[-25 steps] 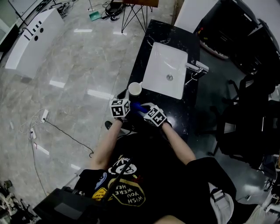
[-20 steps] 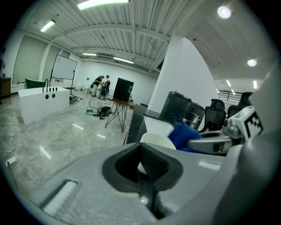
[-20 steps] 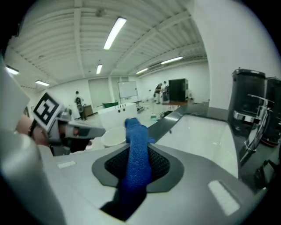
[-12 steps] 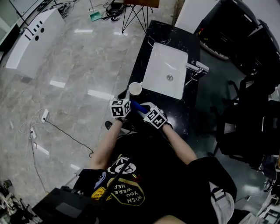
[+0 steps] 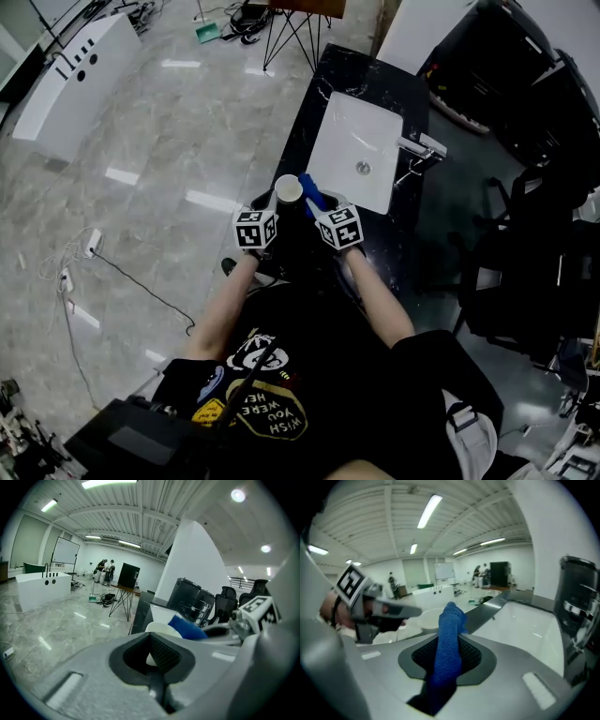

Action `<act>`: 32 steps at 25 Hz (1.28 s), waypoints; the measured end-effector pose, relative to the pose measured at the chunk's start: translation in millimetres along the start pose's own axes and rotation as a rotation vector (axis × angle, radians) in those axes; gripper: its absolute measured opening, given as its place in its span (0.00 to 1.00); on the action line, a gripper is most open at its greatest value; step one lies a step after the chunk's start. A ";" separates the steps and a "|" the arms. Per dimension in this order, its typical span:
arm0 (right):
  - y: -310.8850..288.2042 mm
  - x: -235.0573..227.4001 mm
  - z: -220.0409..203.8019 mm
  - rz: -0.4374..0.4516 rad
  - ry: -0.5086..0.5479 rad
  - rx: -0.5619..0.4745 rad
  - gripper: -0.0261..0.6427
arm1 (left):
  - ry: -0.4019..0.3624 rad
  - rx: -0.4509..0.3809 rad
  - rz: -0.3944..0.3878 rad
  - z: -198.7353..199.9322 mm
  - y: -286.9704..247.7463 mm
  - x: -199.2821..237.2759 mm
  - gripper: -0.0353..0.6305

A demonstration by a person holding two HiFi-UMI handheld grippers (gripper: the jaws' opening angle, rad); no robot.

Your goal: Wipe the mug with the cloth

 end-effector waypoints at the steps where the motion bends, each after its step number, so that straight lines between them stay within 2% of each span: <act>1: -8.4 17.8 -10.0 0.060 0.050 0.072 0.18 | 0.003 0.000 -0.002 -1.1 0.7 -0.9 0.06; 4: -26.1 74.4 -42.6 0.240 0.199 0.247 0.18 | 0.012 -0.005 0.000 -1.0 1.9 -0.1 0.06; 6: -28.4 87.5 -51.0 0.286 0.259 0.274 0.18 | 0.019 -0.004 0.003 -0.5 2.6 1.3 0.06; 8: -17.7 67.2 -38.0 0.214 0.205 0.189 0.18 | 0.022 -0.002 0.007 -0.6 4.1 1.8 0.06; 13: 24.5 -5.7 14.4 -0.085 -0.027 -0.105 0.17 | 0.019 -0.007 0.014 3.1 6.4 3.4 0.06; 15: 23.5 -9.9 17.9 -0.106 -0.063 -0.123 0.17 | 0.013 -0.007 0.008 4.2 6.2 1.9 0.06; 17: 6.3 8.5 3.6 -0.017 -0.004 0.004 0.17 | 0.011 -0.004 0.001 3.2 5.5 -0.3 0.06; 20: -18.1 59.9 -29.0 0.216 0.139 0.205 0.18 | 0.022 0.000 -0.003 1.5 3.4 -3.2 0.06; 22: -21.2 79.6 -42.9 0.321 0.139 0.222 0.18 | 0.043 0.002 -0.005 1.3 2.8 -2.9 0.06; 23: -18.6 78.0 -44.5 0.321 0.116 0.203 0.18 | 0.047 0.004 -0.006 1.2 3.1 -2.7 0.06; 25: -7.1 52.6 -37.5 0.213 0.045 0.126 0.18 | 0.045 0.009 -0.003 1.2 3.9 -2.1 0.06; 27: 12.3 17.2 -16.9 0.045 -0.045 -0.009 0.17 | 0.046 0.012 0.000 1.7 4.3 -1.5 0.06; 29: 29.1 -7.3 6.2 -0.086 -0.092 -0.136 0.17 | 0.047 0.013 0.000 2.4 4.8 -1.2 0.06; 30: 31.8 -13.3 12.9 -0.120 -0.095 -0.163 0.18 | 0.046 0.014 -0.001 2.8 4.8 -1.1 0.06; 32: 23.2 -10.9 12.1 -0.105 -0.077 -0.122 0.18 | 0.048 0.015 -0.002 2.8 4.7 -1.2 0.06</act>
Point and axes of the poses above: the fingertips, and each gripper's own axes: y backward along the fingers, x to its left, z out of its top, the point moved 9 cm from there along y, backward along the fingers, and after that the axes turned 14 degrees about z, right-handed, at the moved point
